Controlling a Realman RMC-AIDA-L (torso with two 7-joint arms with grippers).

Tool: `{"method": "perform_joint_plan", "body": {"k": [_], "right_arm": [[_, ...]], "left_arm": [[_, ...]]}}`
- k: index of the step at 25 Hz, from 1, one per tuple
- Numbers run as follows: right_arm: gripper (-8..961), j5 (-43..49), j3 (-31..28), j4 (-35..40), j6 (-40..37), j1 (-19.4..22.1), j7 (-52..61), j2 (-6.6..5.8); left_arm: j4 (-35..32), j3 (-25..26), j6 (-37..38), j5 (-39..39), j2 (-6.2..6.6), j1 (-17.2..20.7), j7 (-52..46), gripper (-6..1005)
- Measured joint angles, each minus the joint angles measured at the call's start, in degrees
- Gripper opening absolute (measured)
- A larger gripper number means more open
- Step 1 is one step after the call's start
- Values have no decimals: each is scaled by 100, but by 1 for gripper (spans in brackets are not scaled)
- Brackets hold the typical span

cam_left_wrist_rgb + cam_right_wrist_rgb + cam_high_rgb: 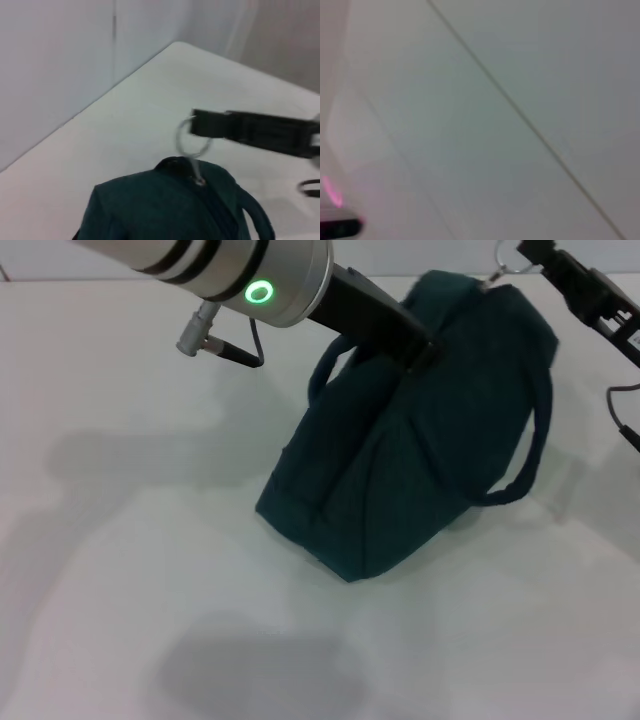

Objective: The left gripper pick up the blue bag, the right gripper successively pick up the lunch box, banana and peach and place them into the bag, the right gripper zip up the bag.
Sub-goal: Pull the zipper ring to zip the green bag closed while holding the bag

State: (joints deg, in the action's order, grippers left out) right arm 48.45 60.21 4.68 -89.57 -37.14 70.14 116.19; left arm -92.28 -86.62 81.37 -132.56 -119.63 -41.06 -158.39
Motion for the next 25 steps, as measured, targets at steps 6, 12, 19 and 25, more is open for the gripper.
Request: {"method": "perform_joint_plan", "body": {"k": [6,12,19,25], "right_arm": [[27,-153,-1,-1,290,68,66,0],[41,-187,0,3,735,126,78,0],[57,-142,89,-4,1201,145,85,0],[70,-138,203,22,1540,162,88,0]], "left_arm": [[-8,286,202,563,16,94,369,76],[-151,454,209,909,13,317,701,76],[-249,773,179,1320,14,508,958,76],[-255,954,167,1637,11,605,1176,77]]}}
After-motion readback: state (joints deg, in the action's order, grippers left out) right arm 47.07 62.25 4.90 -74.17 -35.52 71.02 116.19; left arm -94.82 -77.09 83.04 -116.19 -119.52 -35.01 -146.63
